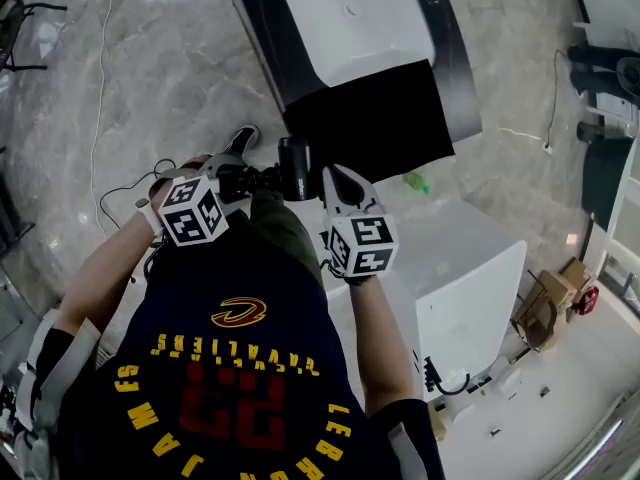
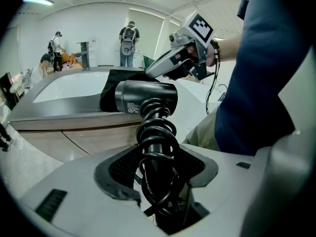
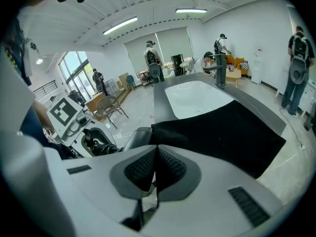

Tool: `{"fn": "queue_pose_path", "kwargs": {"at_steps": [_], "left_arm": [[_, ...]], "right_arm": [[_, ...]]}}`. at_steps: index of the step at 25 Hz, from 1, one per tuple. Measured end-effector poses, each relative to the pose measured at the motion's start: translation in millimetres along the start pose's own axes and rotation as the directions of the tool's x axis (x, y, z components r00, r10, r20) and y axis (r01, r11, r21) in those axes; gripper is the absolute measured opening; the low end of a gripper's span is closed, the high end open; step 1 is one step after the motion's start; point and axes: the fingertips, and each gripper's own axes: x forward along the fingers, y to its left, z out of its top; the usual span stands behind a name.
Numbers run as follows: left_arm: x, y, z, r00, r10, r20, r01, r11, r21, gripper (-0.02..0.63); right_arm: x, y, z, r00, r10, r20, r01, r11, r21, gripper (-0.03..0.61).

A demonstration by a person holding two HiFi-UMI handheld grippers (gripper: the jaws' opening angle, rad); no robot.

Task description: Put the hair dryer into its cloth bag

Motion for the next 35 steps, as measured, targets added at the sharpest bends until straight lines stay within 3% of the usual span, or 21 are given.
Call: {"fn": "queue_pose_path", "kwargs": {"at_steps": [5, 20, 35], "left_arm": [[10, 18, 6, 0.999, 0.041, -0.012, -0.041, 0.999, -0.011, 0.239], [60, 64, 91, 0.989, 0.139, -0.056, -0.138, 0.990, 0.012, 0.240], [101, 90, 144, 0.981, 0.194, 0.026, -0.194, 0.981, 0.006, 0.241]], "right_arm": [[1, 12, 3, 0.999, 0.013, 0.044, -0.013, 1.000, 0.014, 0.014], [-11, -1, 28, 0.990, -0.030, 0.140, 0.021, 0.998, 0.063, 0.014], [-18, -16, 52, 0.979, -0.030, 0.203, -0.002, 0.988, 0.154, 0.012]]}}
